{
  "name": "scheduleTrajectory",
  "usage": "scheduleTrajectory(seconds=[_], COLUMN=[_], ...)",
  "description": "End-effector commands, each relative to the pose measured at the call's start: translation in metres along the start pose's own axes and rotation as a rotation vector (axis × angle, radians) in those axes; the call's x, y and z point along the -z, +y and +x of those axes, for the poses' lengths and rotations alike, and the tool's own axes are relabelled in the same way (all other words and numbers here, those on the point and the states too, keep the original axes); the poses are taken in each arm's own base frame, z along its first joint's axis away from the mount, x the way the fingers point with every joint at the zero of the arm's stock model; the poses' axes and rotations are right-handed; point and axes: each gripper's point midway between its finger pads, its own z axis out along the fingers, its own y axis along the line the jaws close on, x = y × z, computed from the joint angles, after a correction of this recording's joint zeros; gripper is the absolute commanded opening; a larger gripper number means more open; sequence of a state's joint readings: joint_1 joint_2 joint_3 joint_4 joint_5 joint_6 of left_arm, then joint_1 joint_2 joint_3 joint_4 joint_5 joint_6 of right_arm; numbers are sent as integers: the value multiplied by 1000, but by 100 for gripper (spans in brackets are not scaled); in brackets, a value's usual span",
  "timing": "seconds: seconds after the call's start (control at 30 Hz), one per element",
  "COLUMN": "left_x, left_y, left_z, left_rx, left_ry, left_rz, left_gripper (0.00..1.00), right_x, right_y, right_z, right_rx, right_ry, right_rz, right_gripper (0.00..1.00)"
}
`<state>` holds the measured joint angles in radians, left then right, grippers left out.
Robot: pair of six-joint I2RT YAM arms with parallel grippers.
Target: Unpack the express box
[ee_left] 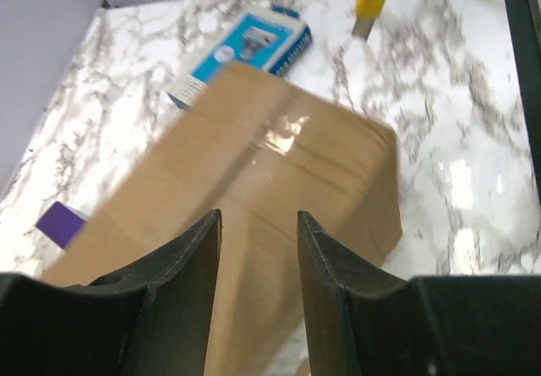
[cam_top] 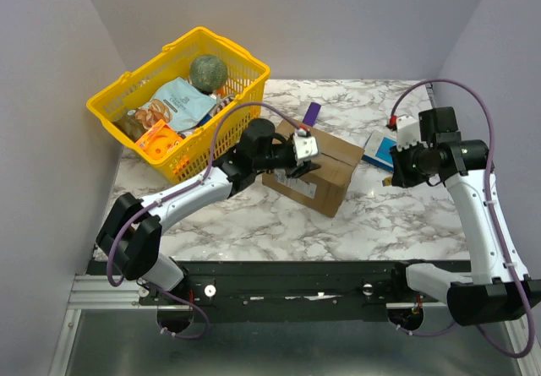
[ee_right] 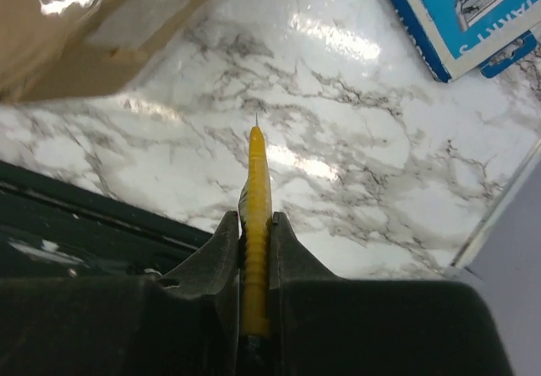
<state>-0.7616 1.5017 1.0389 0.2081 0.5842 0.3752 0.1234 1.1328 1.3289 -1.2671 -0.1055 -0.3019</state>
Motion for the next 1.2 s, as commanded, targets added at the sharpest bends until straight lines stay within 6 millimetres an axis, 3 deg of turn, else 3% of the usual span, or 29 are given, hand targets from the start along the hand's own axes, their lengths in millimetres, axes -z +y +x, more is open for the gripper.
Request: scheduleTrajectory(seconds=[0.0, 0.03, 0.13, 0.17, 0.27, 0.3, 0.43, 0.63, 0.97, 1.17], left_x=[17, 20, 38, 47, 68, 79, 108, 139, 128, 113], left_y=[25, 31, 44, 61, 75, 85, 95, 104, 105, 89], left_z=[-44, -48, -18, -5, 16, 25, 49, 63, 103, 100], left_rx=[193, 202, 267, 278, 313, 321, 328, 243, 218, 158], left_ry=[-39, -35, 74, 125, 219, 250, 362, 465, 546, 466], left_rz=[-16, -23, -75, -171, -265, -325, -464, -594, -566, -451], left_gripper=[50, 50, 51, 51, 51, 51, 50, 44, 43, 45], right_x=[-10, -14, -18, -21, -19, -18, -24, -34, -47, -61], right_y=[-21, -16, -21, -19, -9, -10, -17, -22, -50, -62], right_z=[-44, -48, -69, -69, -75, -74, -65, -57, -51, -59], right_rx=[-260, -318, -377, -391, -405, -447, -590, -621, -621, -622], right_ry=[-181, -197, -291, -295, -347, -353, -347, -320, -279, -272], right_rz=[-76, -134, -173, -188, -261, -266, -272, -256, -115, -105], right_gripper=[0, 0, 0, 0, 0, 0, 1, 0, 1, 1])
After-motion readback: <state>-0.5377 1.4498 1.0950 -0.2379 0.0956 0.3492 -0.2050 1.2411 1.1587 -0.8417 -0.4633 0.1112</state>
